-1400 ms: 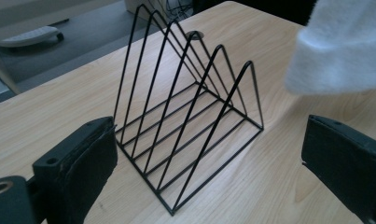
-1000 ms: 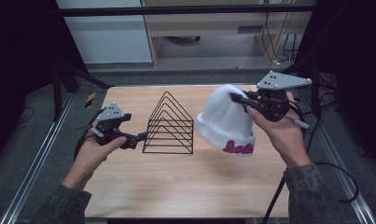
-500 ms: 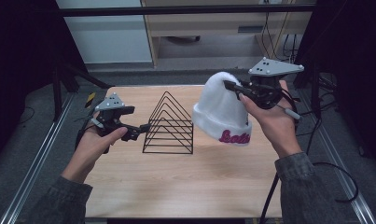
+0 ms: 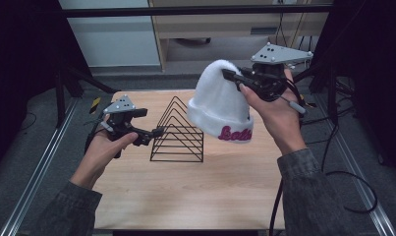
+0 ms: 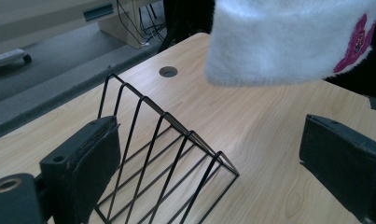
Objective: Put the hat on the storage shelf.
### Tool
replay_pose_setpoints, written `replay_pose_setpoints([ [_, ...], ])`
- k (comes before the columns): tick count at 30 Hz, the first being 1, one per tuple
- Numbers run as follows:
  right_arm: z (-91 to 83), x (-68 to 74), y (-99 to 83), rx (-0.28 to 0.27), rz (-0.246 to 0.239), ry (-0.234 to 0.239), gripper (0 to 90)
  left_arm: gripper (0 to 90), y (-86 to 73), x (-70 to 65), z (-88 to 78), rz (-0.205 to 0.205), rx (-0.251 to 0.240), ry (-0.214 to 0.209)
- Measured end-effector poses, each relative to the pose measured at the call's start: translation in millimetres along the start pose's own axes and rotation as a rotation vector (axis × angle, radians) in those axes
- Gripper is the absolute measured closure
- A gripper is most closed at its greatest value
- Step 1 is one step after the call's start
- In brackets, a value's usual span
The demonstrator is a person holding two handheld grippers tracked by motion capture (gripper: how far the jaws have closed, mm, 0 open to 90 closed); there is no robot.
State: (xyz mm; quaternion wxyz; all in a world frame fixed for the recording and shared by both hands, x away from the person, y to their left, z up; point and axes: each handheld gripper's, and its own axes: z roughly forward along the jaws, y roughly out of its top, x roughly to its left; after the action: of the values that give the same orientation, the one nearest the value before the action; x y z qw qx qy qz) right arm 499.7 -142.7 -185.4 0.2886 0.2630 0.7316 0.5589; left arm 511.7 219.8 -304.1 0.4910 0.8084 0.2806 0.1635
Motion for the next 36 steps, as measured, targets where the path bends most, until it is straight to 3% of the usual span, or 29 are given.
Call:
replay_pose_setpoints([
  [8,14.9,9.0,9.5,-0.025,0.005,0.034,83.1,6.6,4.6,-1.3,0.8,-0.023,-0.024,-0.010],
  [21,32.8,23.5,28.2,-0.056,-0.004,0.091,83.1,11.2,5.0,0.5,7.8,-0.001,-0.023,-0.002],
  [26,41.7,28.7,30.3,-0.061,-0.002,0.122,83.0,15.2,7.8,4.0,9.3,-0.023,-0.064,-0.025],
  [32,54.1,36.5,32.6,-0.064,-0.009,0.161,83.0,26.2,12.2,6.9,10.5,-0.025,-0.084,-0.016],
  [33,56.5,37.6,32.3,-0.060,-0.011,0.166,83.0,29.5,12.6,7.3,10.8,-0.026,-0.086,-0.017],
  [34,60.8,39.0,31.3,-0.054,-0.018,0.173,83.0,40.7,13.1,7.7,11.0,-0.023,-0.086,-0.011],
  [36,62.1,39.1,30.9,-0.051,-0.020,0.174,83.0,45.6,13.1,8.3,11.3,-0.020,-0.077,0.001],
])
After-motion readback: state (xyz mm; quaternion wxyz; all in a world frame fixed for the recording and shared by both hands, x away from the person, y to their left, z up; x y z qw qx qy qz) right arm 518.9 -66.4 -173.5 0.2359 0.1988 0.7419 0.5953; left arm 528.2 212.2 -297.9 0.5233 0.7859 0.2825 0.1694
